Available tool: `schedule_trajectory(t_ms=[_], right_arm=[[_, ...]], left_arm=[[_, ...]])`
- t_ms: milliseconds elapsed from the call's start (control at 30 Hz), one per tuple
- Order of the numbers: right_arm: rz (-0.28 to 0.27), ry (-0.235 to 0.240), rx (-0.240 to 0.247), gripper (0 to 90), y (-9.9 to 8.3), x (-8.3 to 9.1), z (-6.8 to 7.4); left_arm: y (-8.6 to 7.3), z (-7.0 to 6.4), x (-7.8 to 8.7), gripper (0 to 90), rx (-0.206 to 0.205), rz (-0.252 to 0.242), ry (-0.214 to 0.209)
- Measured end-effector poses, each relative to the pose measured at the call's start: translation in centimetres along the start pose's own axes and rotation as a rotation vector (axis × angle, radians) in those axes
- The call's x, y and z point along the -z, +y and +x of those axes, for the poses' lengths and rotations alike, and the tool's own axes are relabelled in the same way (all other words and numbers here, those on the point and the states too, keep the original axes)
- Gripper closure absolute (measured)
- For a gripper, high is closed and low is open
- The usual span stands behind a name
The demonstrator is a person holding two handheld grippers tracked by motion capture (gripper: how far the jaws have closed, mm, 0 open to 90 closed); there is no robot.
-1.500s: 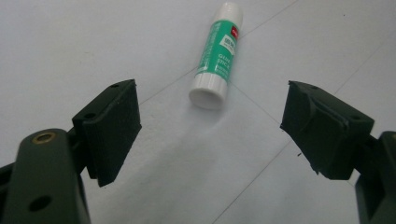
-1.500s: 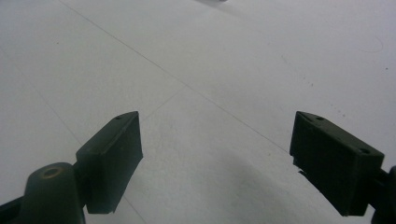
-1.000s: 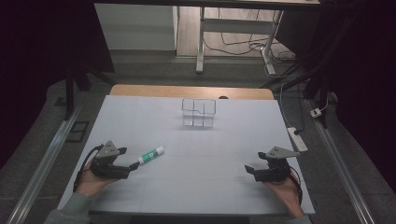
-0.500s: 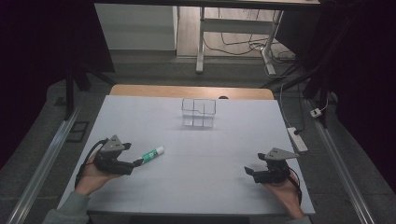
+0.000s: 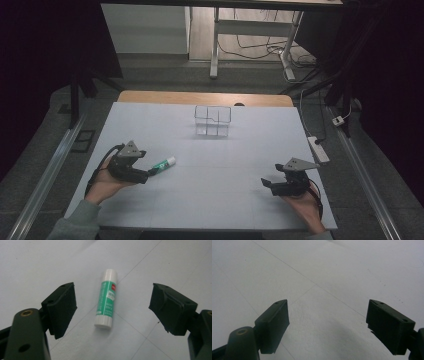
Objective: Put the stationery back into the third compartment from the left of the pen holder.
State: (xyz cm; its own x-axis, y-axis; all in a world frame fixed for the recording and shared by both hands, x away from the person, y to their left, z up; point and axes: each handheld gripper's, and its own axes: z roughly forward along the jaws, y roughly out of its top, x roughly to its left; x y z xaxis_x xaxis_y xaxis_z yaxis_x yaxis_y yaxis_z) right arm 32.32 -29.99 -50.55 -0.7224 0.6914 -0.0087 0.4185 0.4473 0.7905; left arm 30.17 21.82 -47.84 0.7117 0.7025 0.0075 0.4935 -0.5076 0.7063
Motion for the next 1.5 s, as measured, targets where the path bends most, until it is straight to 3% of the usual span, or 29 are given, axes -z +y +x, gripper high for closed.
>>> schedule_trajectory(t_ms=[400, 500, 833, 1233, 1500], right_arm=[[-0.001, 0.02, 0.011, 18.0, 0.4, -0.5, 0.1], [0.009, 0.015, 0.025, 18.0, 0.4, -0.5, 0.2], [0.008, 0.019, 0.009, 18.0, 0.2, -0.3, 0.2], [-0.023, 0.022, -0.006, 18.3, 0.2, 0.4, 0.5], [-0.028, 0.028, -0.009, 18.2, 0.2, 0.2, 0.5]], left_arm=[[1.8, 0.5, -0.8, 22.9, -0.01, 0.021, -0.013], [2.5, 0.7, -1.1, 23.4, -0.028, 0.029, -0.018], [3.8, 1.6, -2.6, 22.8, -0.039, 0.054, -0.037], [5.0, 2.1, -3.0, 22.5, -0.041, 0.067, -0.051], [5.9, 2.7, -3.9, 22.8, -0.04, 0.109, -0.075]])
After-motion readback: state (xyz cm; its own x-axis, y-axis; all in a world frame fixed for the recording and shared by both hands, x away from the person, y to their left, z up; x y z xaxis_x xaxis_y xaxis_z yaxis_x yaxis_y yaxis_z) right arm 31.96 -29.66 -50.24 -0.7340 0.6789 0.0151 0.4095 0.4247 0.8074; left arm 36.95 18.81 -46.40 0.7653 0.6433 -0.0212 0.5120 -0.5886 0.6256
